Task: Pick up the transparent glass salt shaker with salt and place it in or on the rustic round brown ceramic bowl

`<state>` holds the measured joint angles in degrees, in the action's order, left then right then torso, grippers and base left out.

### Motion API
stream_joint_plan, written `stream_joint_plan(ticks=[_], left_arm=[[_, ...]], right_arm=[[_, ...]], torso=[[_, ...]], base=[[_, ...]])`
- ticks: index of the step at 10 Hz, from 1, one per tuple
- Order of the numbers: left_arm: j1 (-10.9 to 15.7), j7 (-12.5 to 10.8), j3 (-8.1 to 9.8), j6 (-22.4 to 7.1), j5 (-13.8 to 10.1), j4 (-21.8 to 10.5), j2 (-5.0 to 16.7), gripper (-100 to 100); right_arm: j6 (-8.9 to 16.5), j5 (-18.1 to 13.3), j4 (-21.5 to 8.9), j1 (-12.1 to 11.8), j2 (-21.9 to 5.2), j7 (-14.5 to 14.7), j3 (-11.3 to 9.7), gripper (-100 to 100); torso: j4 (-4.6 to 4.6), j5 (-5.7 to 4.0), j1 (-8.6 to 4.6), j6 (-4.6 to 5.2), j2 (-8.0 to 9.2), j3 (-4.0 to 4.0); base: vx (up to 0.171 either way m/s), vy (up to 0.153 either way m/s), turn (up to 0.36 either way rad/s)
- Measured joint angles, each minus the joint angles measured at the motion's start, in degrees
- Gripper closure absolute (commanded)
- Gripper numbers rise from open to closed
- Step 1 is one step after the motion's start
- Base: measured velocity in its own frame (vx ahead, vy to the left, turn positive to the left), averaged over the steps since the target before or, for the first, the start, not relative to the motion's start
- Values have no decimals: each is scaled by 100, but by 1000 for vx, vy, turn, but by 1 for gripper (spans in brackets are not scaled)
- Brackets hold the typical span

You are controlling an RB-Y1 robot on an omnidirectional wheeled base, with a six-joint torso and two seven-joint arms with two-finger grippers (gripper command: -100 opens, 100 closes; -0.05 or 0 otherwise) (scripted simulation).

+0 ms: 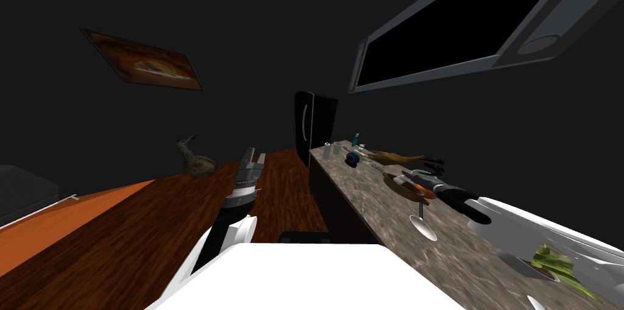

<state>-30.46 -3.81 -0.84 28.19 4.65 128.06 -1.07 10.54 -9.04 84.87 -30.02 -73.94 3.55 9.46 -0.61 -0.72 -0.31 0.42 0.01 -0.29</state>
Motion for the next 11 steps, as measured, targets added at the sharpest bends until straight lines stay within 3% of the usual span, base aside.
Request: stream_joint_plan(ticks=[5,6,11], left_arm=[[0,0,0,0,0,0,0,0],[0,0,0,0,0,0,0,0],[0,0,0,0,0,0,0,0]], right_arm=[[181,331,368,-194,-661,-245,53,-100],[184,338,378,-201,-674,-256,59,0],[184,337,377,-200,-673,-255,58,0]], torso=[[-1,0,1,-1,-2,-1],[-1,-2,-2,-2,0,0],[0,-3,-5,-2,3,1]], base=[[11,9,-57],[0,0,0],[0,0,0]])
